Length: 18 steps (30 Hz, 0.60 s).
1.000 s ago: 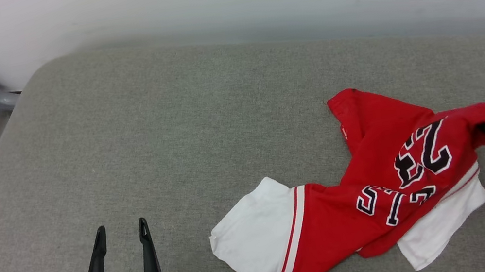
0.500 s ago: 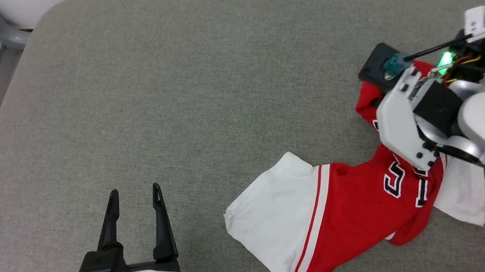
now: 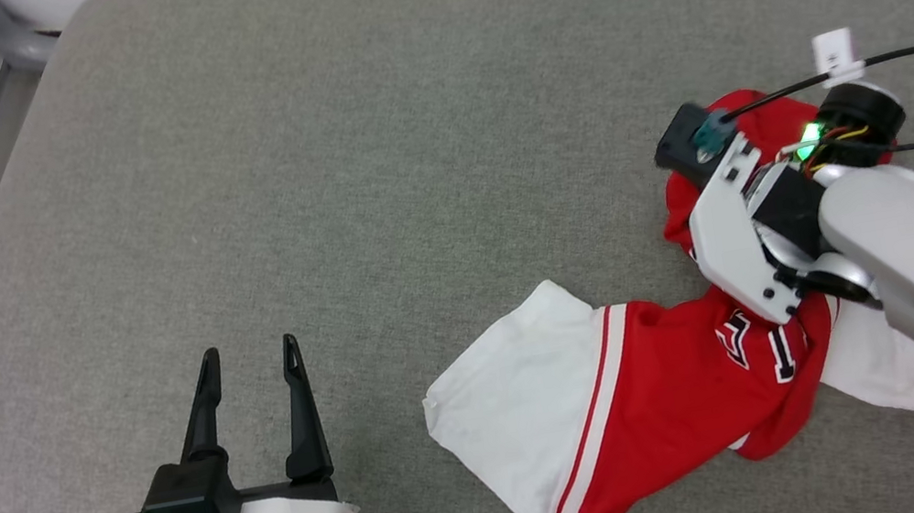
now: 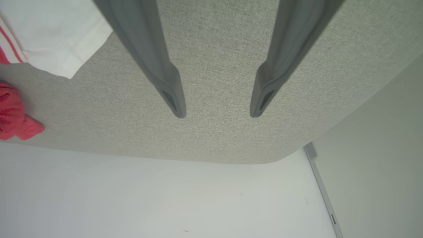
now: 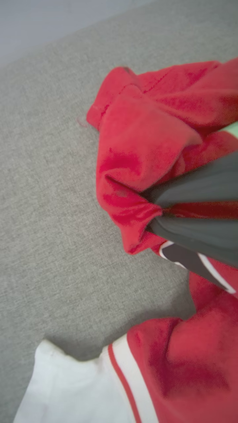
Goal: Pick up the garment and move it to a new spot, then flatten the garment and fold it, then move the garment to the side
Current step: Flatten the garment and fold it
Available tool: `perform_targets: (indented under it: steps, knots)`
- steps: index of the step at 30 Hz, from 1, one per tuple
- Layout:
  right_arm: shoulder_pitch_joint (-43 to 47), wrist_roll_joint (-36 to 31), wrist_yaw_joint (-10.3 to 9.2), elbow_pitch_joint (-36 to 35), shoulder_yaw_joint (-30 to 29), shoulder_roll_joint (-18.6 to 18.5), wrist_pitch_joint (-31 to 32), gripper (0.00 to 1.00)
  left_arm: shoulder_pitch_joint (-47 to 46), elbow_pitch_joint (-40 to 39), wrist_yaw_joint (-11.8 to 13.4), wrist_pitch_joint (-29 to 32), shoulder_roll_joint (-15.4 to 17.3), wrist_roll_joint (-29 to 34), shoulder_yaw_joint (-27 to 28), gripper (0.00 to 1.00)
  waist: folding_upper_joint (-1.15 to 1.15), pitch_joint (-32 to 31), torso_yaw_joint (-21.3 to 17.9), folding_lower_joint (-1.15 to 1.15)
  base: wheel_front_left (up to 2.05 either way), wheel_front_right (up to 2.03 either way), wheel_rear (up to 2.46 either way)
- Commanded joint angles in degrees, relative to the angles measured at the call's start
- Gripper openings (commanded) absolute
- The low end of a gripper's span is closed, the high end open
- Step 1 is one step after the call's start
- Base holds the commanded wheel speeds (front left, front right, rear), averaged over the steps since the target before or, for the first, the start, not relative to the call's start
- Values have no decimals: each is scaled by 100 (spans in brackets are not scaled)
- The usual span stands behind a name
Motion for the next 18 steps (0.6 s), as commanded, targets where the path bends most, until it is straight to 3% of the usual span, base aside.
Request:
perform_targets:
  steps: [1,7,12,18]
  knots:
    - [-125,85,-10,23,-23,-42,-150,100,28,8,17,-15,-5,24,22,100,0,-79,-56,-1,0,0,0]
    - [108,402,-9,-225,-206,-451,-1028,100,198,44,-27,-15,-5,128,150,100,0,-421,-263,-1,0,0,0]
    - [426,507,-10,-732,-740,-1016,-1606,100,381,27,-53,-15,-5,221,277,100,0,-680,-445,-1,0,0,0]
    - [1047,450,-9,-1488,-1617,-1514,-1656,100,597,8,-98,-15,-6,285,369,100,0,-918,-661,-1,0,0,0]
